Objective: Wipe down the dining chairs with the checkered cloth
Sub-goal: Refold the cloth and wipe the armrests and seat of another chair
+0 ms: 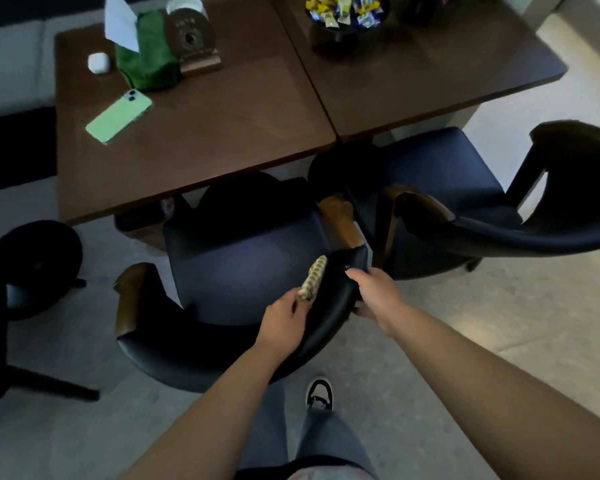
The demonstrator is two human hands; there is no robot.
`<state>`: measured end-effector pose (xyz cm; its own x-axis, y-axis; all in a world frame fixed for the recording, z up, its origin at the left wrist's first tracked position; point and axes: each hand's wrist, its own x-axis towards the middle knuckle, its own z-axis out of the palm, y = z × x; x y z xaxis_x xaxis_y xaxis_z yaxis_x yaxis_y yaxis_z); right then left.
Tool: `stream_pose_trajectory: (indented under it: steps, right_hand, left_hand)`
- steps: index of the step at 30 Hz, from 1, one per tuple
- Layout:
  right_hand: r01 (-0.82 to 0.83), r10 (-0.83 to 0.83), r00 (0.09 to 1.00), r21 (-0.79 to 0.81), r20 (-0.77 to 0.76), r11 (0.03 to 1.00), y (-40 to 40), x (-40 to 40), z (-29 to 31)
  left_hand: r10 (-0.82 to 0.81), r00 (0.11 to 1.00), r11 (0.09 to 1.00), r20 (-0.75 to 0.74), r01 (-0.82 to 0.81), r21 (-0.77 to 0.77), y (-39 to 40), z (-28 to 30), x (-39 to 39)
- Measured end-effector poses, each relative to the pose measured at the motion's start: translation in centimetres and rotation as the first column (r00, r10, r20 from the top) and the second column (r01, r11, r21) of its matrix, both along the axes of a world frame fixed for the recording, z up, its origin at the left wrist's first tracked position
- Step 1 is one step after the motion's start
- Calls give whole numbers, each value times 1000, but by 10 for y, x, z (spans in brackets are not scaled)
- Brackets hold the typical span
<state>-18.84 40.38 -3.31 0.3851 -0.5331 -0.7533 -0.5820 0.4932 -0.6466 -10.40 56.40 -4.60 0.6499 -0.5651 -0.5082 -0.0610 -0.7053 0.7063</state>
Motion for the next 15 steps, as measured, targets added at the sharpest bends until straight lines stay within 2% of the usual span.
stream_pose_trajectory:
  steps: [2, 6, 9, 12, 15]
  right_hand:
    - [-67, 66, 997, -70, -28, 995, 1, -7, 13]
    - [-181, 159, 983, -316, -94, 931, 4, -7, 46]
    - [-233, 251, 968, -456, -22, 859, 22, 5, 84]
    - [-220, 320, 930, -426, 178, 878, 59, 25, 120]
    - [-263, 352, 877, -286, 329, 922, 110, 46, 152]
  left_hand:
    - [56, 998, 998, -2, -56, -18, -1, 9, -2]
    - [146, 989, 980, 17, -142, -139, 4, 40, -2]
    - [213, 977, 946, 22, -200, -255, 23, 76, 1]
    - [258, 966, 894, 25, -229, -386, 57, 117, 7]
    - [283, 959, 826, -5, -246, -506, 104, 156, 11]
